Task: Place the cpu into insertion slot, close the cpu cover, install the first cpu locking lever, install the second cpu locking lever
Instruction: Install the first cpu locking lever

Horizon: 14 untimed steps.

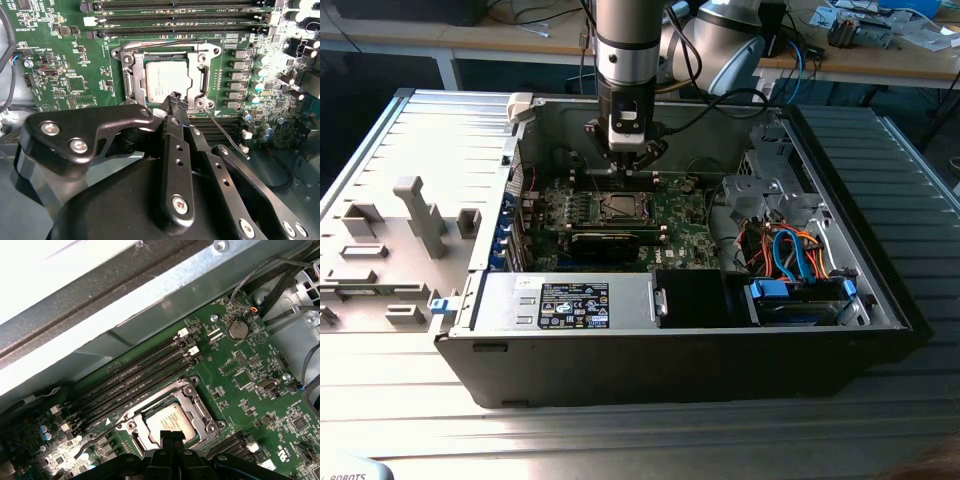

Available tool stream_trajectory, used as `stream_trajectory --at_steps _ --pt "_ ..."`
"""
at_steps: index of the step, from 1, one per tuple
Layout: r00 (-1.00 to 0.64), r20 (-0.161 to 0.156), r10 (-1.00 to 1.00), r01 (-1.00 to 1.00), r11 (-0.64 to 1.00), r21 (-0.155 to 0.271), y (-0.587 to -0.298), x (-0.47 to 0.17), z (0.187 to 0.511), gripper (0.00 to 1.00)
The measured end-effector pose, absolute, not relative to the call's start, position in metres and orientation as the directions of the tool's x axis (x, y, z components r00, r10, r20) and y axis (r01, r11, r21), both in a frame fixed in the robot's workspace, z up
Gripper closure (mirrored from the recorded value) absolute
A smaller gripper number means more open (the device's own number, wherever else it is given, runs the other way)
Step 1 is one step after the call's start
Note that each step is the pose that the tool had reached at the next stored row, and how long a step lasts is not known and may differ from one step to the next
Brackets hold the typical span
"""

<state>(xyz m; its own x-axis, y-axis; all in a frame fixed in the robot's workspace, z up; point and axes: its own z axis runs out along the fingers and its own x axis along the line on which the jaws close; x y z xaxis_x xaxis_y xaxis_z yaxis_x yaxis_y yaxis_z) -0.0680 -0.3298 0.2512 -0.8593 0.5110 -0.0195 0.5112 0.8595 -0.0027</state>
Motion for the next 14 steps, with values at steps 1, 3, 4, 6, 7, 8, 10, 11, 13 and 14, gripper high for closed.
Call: stream_trajectory --at_steps 1,3,4,6,7,8,10,11,13,14 --pt "-0.86 -0.019 0.51 0.51 0.86 -0.003 -0.3298 -0.068 0.2512 0.89" --pt "-0.861 -0.02 0.508 0.508 0.861 -0.003 -0.3298 -0.068 0.2512 0.89" --pt "-0.862 -0.02 0.507 0.507 0.862 -0.003 -0.3298 -0.068 0.2512 0.89" --pt "-0.863 -0.02 0.505 0.506 0.863 -0.003 -0.3298 -0.068 0.2512 0.89" --pt "-0.864 -0.02 0.504 0.504 0.864 -0.003 -0.3298 -0.068 0.2512 0.89" --pt "-0.864 -0.02 0.502 0.502 0.865 -0.003 -0.3298 -0.068 0.2512 0.89" --pt "-0.865 -0.02 0.501 0.501 0.865 -0.003 -0.3298 -0.068 0.2512 0.89" --pt "-0.866 -0.02 0.499 0.499 0.866 -0.003 -0.3298 -0.068 0.2512 0.89" --pt "-0.868 -0.02 0.497 0.497 0.868 -0.003 -0.3298 -0.068 0.2512 0.89" --pt "-0.868 -0.02 0.496 0.496 0.868 -0.003 -0.3298 -0.0681 0.2512 0.89"
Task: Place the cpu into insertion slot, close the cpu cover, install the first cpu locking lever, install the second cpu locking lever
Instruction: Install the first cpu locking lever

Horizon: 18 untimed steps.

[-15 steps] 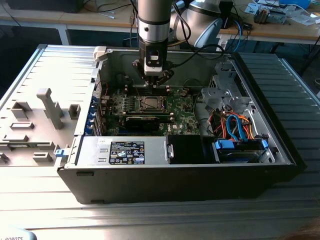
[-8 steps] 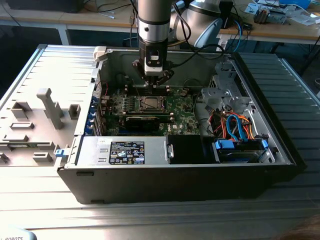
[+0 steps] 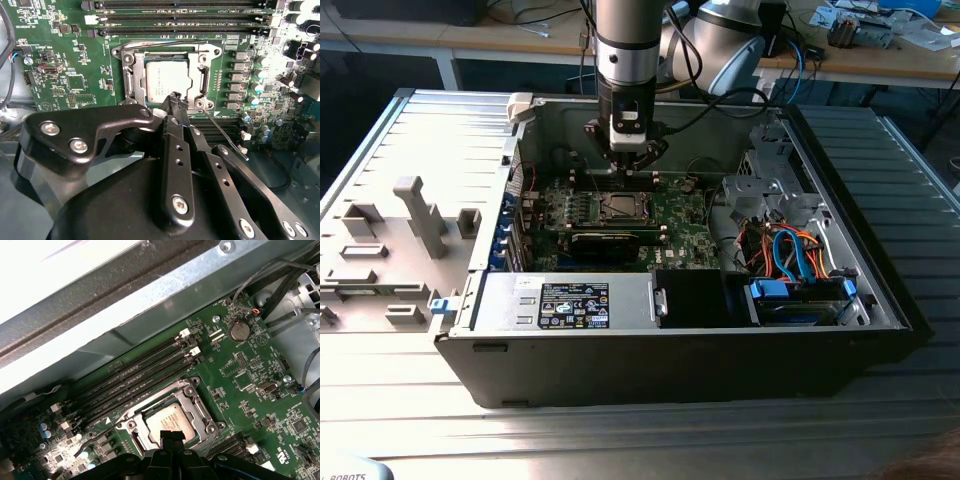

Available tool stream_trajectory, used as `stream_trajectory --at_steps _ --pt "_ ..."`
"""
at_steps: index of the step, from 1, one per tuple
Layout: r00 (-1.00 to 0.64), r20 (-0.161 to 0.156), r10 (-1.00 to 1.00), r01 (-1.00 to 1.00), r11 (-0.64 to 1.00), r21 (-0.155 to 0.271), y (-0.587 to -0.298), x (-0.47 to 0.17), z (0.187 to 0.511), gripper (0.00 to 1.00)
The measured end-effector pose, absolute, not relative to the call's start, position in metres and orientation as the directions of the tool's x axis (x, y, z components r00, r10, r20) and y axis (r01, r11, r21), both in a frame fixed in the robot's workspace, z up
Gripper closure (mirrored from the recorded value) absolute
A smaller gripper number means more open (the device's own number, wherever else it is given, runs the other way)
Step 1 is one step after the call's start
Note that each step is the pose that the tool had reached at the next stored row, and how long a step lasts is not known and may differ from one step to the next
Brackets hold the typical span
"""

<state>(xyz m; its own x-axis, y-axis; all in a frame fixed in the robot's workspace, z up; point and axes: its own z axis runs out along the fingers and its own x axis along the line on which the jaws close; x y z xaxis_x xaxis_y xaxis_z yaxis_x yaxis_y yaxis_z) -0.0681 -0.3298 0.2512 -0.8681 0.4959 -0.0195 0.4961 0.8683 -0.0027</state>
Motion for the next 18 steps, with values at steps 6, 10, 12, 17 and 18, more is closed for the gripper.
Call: stream_trajectory --at_steps 6,10,12,17,18 --pt "-0.872 -0.02 0.489 0.489 0.872 -0.003 -0.3298 -0.068 0.2512 0.89" --pt "-0.875 -0.02 0.484 0.484 0.875 -0.003 -0.3298 -0.068 0.2512 0.89" --pt "-0.876 -0.02 0.482 0.482 0.876 -0.003 -0.3298 -0.068 0.2512 0.89" --pt "-0.878 -0.02 0.477 0.478 0.879 -0.003 -0.3298 -0.068 0.2512 0.89" --pt "-0.879 -0.02 0.477 0.477 0.879 -0.003 -0.3298 -0.068 0.2512 0.89"
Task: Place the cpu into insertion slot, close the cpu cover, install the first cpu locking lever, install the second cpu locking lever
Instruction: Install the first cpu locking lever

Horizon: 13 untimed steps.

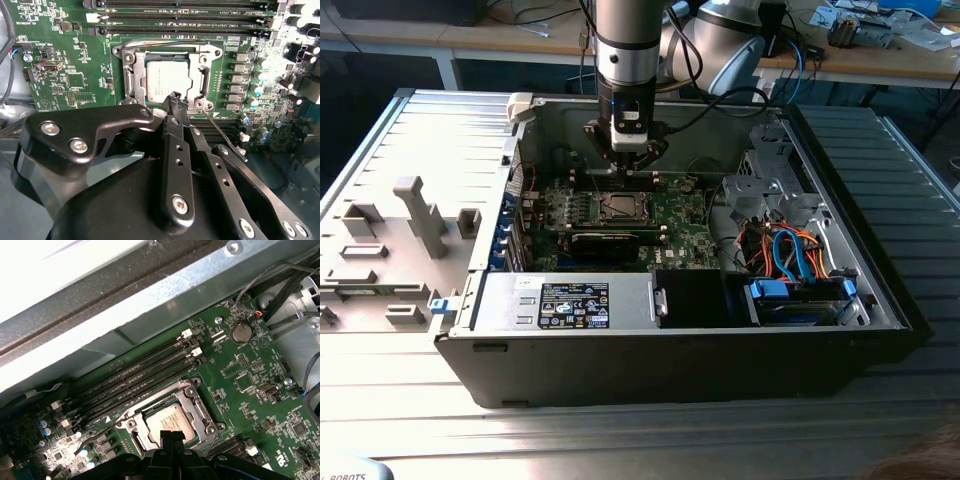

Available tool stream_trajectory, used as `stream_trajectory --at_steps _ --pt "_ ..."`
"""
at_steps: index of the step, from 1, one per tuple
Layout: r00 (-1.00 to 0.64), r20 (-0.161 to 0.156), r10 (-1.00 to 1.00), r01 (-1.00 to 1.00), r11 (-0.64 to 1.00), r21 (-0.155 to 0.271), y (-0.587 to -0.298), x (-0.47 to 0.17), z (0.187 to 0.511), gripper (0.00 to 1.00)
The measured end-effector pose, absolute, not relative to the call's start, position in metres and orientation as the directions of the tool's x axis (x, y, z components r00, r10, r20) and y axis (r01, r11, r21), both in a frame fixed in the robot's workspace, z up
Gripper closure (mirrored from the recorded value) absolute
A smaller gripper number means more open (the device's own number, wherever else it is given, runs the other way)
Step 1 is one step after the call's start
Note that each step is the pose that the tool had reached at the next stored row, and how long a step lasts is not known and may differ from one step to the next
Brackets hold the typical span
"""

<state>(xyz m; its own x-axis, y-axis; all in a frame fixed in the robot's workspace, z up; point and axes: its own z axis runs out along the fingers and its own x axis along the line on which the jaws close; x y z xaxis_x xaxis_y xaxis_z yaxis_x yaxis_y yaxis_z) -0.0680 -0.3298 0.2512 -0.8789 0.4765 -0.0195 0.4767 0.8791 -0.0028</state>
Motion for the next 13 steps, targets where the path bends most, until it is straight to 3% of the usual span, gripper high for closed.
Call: stream_trajectory --at_steps 13 --pt "-0.886 -0.02 0.462 0.462 0.887 -0.003 -0.3298 -0.068 0.2512 0.89"
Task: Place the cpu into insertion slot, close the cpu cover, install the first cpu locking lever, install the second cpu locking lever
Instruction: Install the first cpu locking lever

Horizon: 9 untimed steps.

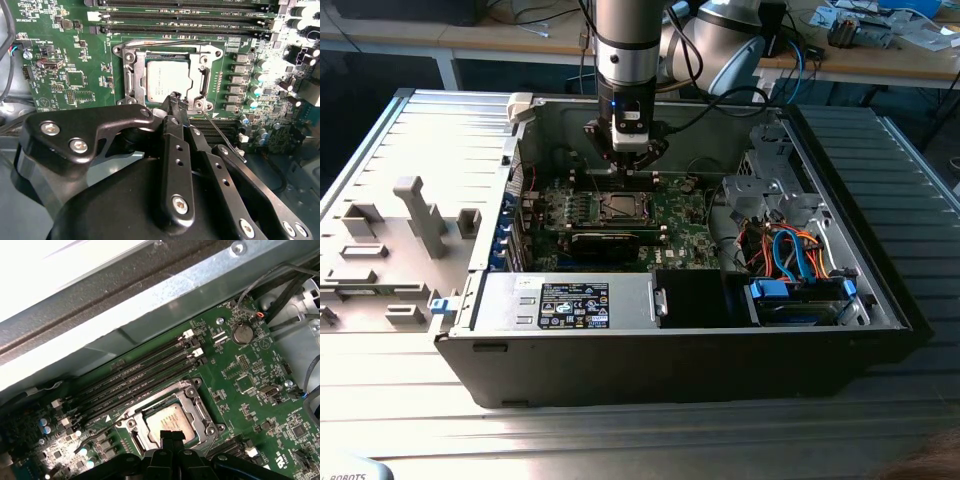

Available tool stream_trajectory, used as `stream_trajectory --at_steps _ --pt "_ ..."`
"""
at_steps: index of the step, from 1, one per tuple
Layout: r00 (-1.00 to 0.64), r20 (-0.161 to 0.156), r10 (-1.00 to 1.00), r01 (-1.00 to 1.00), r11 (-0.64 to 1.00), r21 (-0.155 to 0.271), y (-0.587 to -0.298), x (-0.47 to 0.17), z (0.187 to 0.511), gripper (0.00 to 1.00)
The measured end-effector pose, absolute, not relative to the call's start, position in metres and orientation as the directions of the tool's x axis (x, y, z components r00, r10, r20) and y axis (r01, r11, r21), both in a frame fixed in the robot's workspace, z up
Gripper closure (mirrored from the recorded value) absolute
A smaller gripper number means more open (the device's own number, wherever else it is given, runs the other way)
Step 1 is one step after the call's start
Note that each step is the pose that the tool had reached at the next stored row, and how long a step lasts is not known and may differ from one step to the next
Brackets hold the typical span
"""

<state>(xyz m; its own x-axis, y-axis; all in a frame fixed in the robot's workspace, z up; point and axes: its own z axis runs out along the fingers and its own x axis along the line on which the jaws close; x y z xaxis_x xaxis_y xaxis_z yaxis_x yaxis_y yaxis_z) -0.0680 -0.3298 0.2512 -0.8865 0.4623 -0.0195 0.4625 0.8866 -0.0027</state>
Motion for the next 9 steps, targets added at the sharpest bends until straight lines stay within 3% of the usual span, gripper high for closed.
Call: stream_trajectory --at_steps 9 --pt "-0.892 -0.02 0.452 0.452 0.892 -0.003 -0.3298 -0.068 0.2512 0.89"
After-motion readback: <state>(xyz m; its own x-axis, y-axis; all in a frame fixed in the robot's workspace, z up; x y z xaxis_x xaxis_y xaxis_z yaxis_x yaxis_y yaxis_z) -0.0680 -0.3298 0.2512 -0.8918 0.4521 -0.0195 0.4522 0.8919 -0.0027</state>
